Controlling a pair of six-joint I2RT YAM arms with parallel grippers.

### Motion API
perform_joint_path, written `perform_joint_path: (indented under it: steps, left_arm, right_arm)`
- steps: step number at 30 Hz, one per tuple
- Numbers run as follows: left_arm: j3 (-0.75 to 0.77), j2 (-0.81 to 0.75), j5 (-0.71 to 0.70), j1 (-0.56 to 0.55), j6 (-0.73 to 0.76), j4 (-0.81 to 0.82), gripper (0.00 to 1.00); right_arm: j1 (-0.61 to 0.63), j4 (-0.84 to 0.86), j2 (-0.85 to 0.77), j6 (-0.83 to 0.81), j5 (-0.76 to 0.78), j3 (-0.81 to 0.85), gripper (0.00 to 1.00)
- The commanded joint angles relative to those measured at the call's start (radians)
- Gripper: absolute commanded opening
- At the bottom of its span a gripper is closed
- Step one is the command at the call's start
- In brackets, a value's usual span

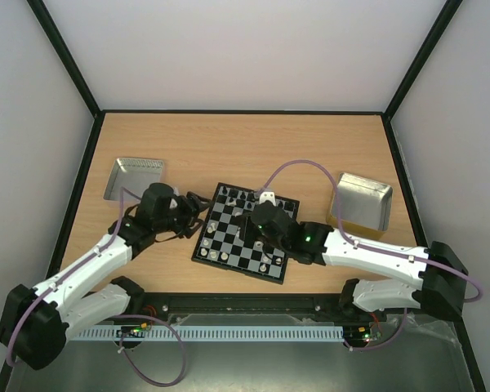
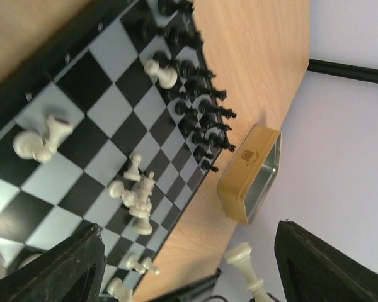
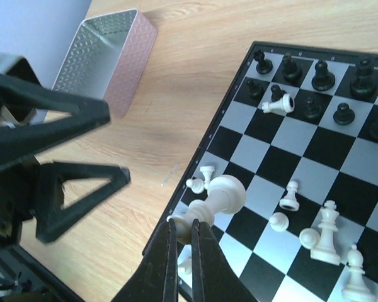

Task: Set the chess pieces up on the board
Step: Place the chess piece on the chessboard.

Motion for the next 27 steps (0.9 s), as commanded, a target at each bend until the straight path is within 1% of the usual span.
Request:
perform_joint_path:
  steps: [1,5,7,10,17,27]
  left_arm:
    - [0.072,-0.027,-0.06,0.038,0.279,-0.138,0.75]
    - [0.146,-0.01,-0.131,0.041,0.436,-0.25,0.76]
    - [0.164,-0.008,-0.154,0.042,0.489,-0.279,0.76]
    - [0.175,-0.001,-0.163,0.043,0.532,-0.296,0.76]
    - [0.169,0.024,-0.148,0.043,0.554,-0.287,0.76]
    - [0.164,0.049,-0.136,0.043,0.558,-0.274,0.76]
  right_arm:
    - [0.006,-0.089,-0.036,0.049,-0.063,-0.018,0.02]
    - [0.006,-0.106,-0.042,0.062,-0.152,-0.034,0.02]
    - [0.006,-0.108,-0.04,0.062,-0.196,-0.044,0.02]
    - [0.006,-0.117,-0.03,0.056,-0.25,-0.051,0.02]
    - [0.006,-0.109,0.0,0.043,-0.347,-0.078,0.02]
    - [0.014,-0.064,0.088,0.017,-0.405,-0.099,0.02]
